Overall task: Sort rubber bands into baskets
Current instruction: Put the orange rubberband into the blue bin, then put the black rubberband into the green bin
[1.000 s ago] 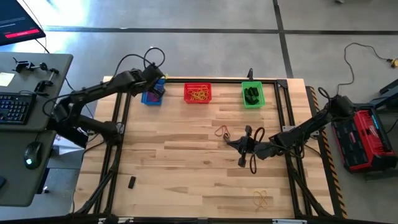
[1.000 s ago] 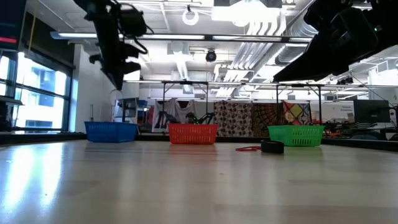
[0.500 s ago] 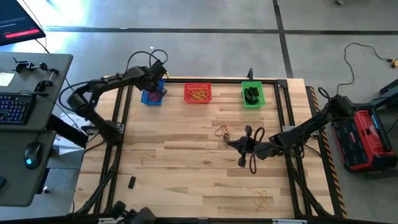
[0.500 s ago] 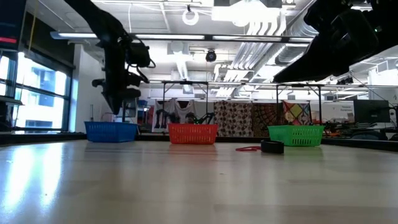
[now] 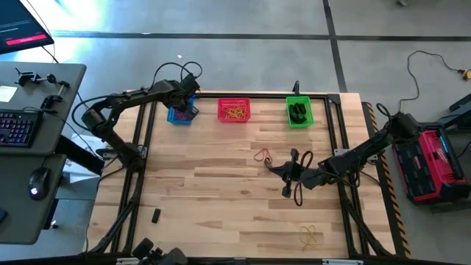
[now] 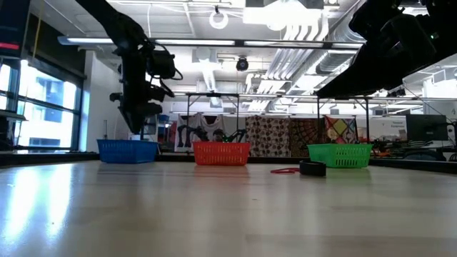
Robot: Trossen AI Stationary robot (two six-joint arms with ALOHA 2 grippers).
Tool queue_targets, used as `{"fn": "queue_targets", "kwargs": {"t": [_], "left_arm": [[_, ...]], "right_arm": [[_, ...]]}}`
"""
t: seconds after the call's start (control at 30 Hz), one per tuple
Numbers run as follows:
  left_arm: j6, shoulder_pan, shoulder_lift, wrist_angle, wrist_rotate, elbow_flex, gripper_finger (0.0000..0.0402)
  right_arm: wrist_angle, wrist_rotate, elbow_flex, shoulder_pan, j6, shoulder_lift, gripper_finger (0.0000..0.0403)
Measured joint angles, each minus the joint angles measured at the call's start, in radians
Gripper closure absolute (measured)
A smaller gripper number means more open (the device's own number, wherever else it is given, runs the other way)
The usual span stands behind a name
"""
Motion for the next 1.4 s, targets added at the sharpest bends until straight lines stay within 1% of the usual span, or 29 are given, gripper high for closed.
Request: {"fn": "queue_targets", "kwargs": {"t": [0.17, 0.3, 0.43, 0.53, 0.67, 0.83, 0.93, 1.03, 1.13, 1.2, 1.4], "left_arm": [[0.003, -0.037, -0.012, 0.021, -0.034, 0.0, 0.0296], [0.003, -0.072, -0.013, 0.075, -0.036, 0.0, 0.0269], [0.003, -0.113, -0.013, 0.175, -0.036, -0.028, 0.0256], [0.012, -0.149, -0.014, 0.242, -0.038, -0.05, 0.0254], [0.021, -0.194, -0.042, 0.308, -0.045, -0.091, 0.0254], [0.032, -0.261, -0.139, 0.418, -0.046, -0.157, 0.0254], [0.032, -0.309, -0.226, 0.5, -0.006, -0.21, 0.0254], [0.022, -0.374, -0.315, 0.592, 0.05, -0.278, 0.0254], [-0.006, -0.453, -0.399, 0.701, 0.083, -0.351, 0.0254], [-0.013, -0.51, -0.44, 0.779, 0.086, -0.391, 0.0254], [-0.039, -0.689, -0.51, 0.871, 0.086, -0.448, 0.0254]], "right_arm": [[-0.014, 0.0, 0.0, -0.001, -0.008, 0.0, 0.0403], [-0.035, 0.0, 0.0, -0.001, -0.008, 0.0, 0.0403], [-0.034, 0.0, 0.0, -0.002, -0.007, 0.0, 0.0401], [-0.035, -0.002, 0.0, -0.024, 0.02, 0.0, 0.0391], [-0.047, 0.005, 0.0, -0.067, 0.05, 0.0, 0.0355], [-0.086, 0.024, 0.0, -0.105, 0.12, 0.0, 0.0286], [-0.108, 0.039, 0.0, -0.108, 0.158, 0.0, 0.0248], [-0.105, 0.056, 0.0, -0.108, 0.161, 0.019, 0.0219], [-0.087, 0.06, 0.001, -0.108, 0.184, 0.062, 0.0202], [-0.075, 0.07, 0.001, -0.108, 0.187, 0.103, 0.0198], [-0.021, 0.079, 0.001, -0.108, 0.232, 0.22, 0.0196]]}}
